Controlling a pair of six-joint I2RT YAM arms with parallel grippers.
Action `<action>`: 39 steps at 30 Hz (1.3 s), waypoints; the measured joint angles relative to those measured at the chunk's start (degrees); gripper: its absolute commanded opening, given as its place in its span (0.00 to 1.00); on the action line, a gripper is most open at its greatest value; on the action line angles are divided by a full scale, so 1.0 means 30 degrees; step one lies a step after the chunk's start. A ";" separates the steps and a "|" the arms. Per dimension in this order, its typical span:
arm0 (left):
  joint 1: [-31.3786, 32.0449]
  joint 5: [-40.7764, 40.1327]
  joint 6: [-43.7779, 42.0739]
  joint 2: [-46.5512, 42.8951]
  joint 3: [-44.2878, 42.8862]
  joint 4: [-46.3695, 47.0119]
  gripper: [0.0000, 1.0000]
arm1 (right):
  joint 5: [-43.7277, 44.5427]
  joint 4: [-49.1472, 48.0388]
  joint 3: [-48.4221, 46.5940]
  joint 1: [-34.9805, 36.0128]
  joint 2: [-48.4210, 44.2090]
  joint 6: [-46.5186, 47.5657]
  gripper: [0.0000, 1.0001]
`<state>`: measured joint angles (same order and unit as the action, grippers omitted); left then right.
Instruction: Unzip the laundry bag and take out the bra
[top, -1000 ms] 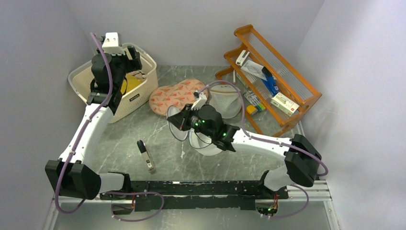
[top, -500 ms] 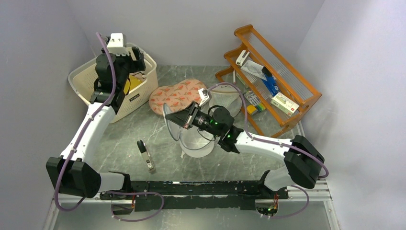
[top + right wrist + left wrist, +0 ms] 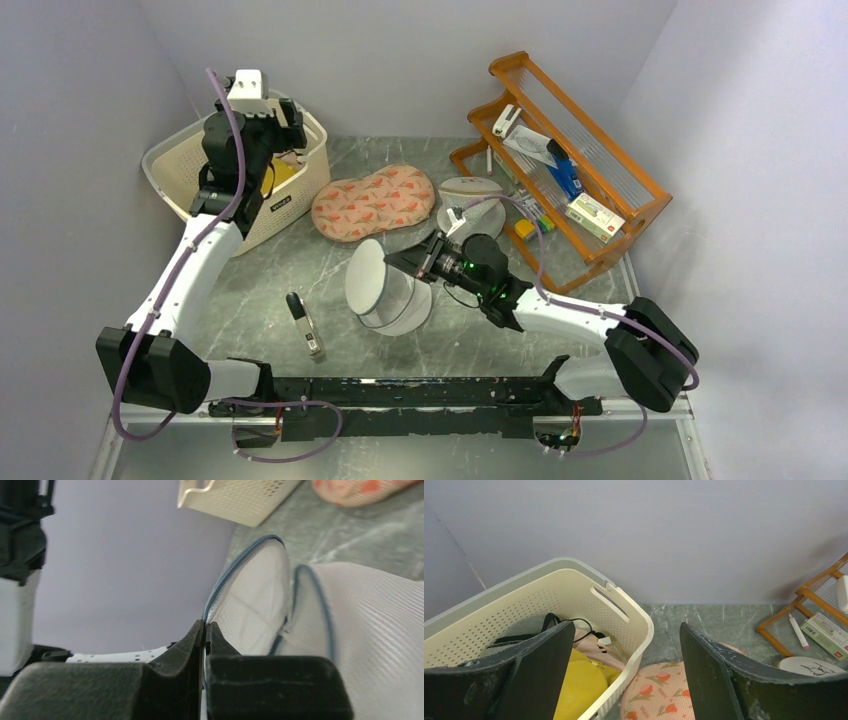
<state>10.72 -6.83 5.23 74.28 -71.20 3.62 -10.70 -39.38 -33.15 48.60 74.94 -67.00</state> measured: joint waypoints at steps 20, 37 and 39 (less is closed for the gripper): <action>0.0743 -0.0605 -0.0546 0.0248 0.0000 0.0000 0.89 | 0.1683 0.8284 0.1770 -0.2222 -0.2200 0.5370 0.00; 0.1260 -0.0743 -0.0656 0.0248 0.0000 0.0000 0.90 | 0.2455 0.9551 0.2368 -0.2295 0.0328 0.8437 0.13; 0.1268 -0.0750 -0.0670 0.0248 0.0000 0.0000 0.91 | 0.2579 1.0003 0.2266 -0.2295 0.0029 0.8859 0.25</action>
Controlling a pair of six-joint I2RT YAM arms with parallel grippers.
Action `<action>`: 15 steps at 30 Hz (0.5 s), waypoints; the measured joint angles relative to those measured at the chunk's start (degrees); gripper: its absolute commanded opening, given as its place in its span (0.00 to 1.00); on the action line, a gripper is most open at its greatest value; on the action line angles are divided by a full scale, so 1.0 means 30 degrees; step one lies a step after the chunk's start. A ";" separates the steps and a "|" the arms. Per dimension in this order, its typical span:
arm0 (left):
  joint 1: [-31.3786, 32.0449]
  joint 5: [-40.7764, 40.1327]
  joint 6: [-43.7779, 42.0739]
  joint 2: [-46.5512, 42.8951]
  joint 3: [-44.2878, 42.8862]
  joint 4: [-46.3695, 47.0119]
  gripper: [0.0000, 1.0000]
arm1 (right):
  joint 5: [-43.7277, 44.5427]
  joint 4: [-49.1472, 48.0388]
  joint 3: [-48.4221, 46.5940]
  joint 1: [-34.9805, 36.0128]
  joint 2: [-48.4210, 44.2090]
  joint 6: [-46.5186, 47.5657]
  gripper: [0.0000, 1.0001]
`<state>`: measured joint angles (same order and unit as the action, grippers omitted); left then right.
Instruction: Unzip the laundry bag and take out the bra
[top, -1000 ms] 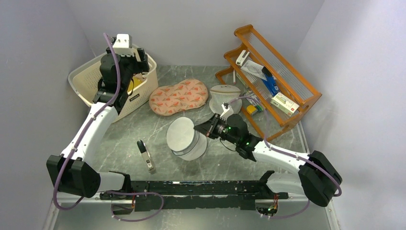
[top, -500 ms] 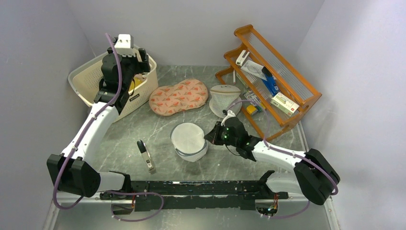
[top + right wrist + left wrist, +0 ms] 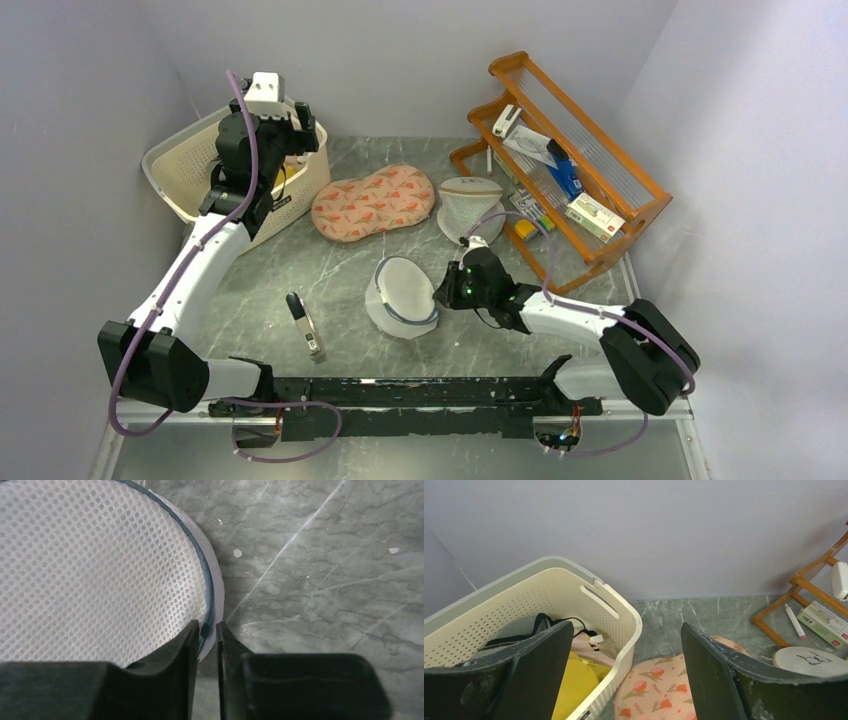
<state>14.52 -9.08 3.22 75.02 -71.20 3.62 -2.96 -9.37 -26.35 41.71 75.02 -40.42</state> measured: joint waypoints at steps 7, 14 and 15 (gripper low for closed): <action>0.0022 -0.0044 0.0066 0.0007 0.0000 0.0000 0.92 | 0.1013 0.1508 -0.0867 -0.0073 -0.2171 0.1479 0.50; 0.0466 0.0036 0.0364 0.0262 0.0000 0.0000 0.95 | 0.1902 0.2288 -0.2514 -0.0408 -0.2572 0.2987 0.70; 0.0619 0.0109 0.0452 0.0350 0.0000 0.0000 0.95 | 0.2025 0.2455 -0.2739 -0.0517 -0.2579 0.3228 0.72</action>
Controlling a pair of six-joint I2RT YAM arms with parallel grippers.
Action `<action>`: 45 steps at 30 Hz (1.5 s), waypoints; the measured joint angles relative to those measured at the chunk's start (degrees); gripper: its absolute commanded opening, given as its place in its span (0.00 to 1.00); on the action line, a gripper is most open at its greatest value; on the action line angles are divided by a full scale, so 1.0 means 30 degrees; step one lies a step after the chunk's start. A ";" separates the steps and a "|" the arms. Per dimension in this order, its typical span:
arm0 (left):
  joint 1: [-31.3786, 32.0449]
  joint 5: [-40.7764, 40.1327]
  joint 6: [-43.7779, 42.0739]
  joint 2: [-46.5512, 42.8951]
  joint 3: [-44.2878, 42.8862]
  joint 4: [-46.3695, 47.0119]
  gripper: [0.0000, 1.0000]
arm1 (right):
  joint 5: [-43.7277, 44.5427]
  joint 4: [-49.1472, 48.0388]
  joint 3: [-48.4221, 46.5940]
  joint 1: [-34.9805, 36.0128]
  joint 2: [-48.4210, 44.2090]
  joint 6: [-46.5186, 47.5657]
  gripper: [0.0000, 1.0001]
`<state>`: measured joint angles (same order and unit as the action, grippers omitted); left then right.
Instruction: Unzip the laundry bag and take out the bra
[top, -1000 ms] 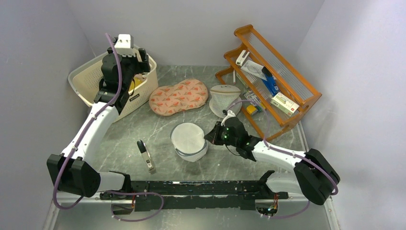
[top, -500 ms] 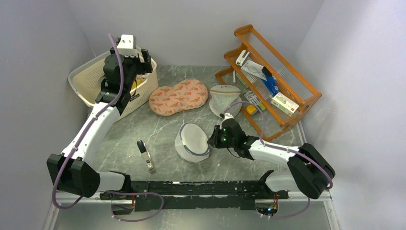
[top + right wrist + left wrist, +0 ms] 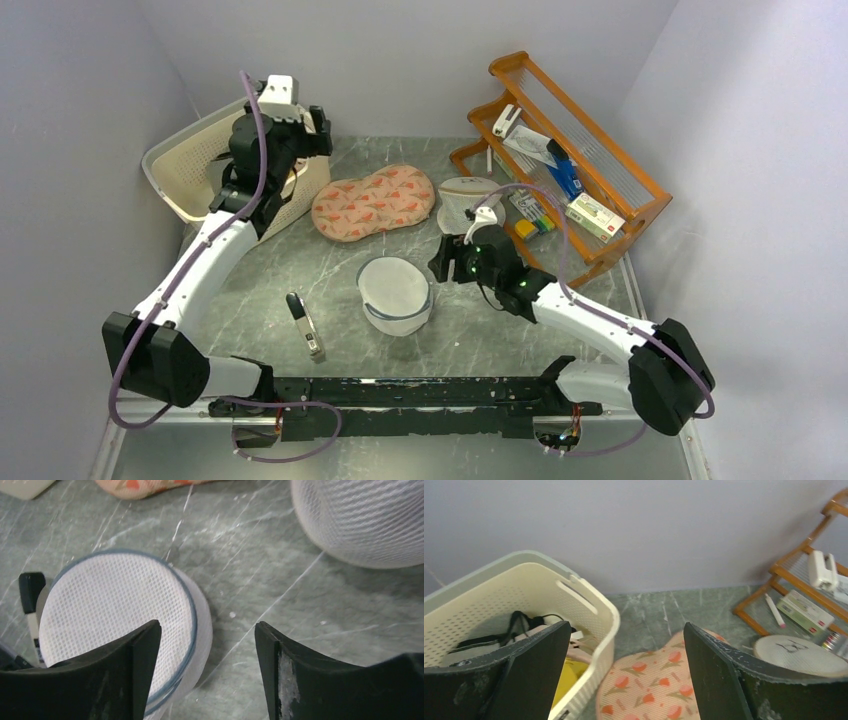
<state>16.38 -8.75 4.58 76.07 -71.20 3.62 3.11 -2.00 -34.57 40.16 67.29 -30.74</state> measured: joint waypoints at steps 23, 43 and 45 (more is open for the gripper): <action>0.4612 0.2521 -0.2127 -0.6703 0.3322 0.3563 1.00 | 0.2892 0.4073 -0.7155 -0.2623 -1.0899 0.6528 1.00; 0.1341 0.2127 -0.2448 -1.5227 0.8451 0.8306 0.99 | 0.3497 0.4167 -0.8298 -0.2645 -1.3508 0.8349 1.00; 0.1217 0.2113 -0.2368 -1.5118 0.8510 0.8276 0.99 | 0.3628 0.4211 -0.8298 -0.2645 -1.3442 0.8342 1.00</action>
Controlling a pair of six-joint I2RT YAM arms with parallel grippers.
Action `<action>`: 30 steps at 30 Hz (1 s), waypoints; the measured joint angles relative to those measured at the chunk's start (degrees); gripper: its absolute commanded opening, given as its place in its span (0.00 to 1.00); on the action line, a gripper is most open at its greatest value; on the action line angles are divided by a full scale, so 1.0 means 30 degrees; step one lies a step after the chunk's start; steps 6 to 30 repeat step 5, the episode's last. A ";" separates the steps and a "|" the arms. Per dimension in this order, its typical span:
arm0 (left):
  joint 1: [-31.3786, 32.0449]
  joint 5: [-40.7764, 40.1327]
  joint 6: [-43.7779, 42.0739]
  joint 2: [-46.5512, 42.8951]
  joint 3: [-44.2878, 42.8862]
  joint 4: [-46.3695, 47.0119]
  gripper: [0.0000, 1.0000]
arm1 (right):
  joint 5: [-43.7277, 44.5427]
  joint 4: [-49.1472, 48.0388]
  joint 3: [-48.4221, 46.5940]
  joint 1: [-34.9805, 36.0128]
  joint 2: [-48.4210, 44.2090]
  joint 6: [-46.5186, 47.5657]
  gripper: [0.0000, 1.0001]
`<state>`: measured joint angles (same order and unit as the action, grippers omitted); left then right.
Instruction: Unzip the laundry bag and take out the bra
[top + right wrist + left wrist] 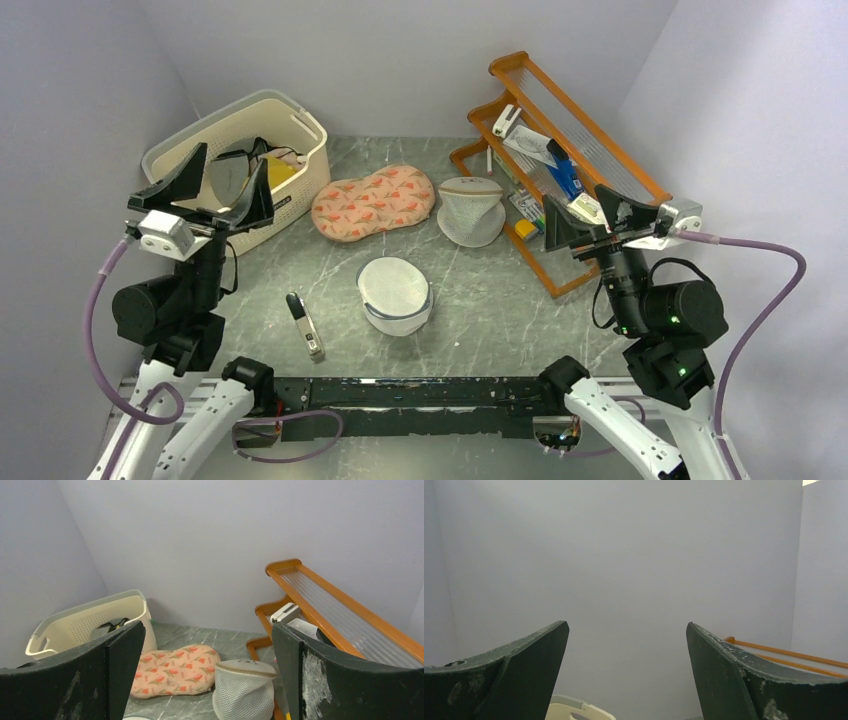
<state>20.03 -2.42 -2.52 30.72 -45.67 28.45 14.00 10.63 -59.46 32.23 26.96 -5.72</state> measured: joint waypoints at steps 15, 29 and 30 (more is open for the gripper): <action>-0.0022 0.0007 0.0146 0.0036 0.0000 0.0044 0.99 | 0.0561 -0.0124 0.0109 -0.0007 0.0168 -0.0080 1.00; -0.0022 0.0007 0.0146 0.0036 0.0000 0.0044 0.99 | 0.0561 -0.0124 0.0109 -0.0007 0.0168 -0.0080 1.00; -0.0022 0.0007 0.0146 0.0036 0.0000 0.0044 0.99 | 0.0561 -0.0124 0.0109 -0.0007 0.0168 -0.0080 1.00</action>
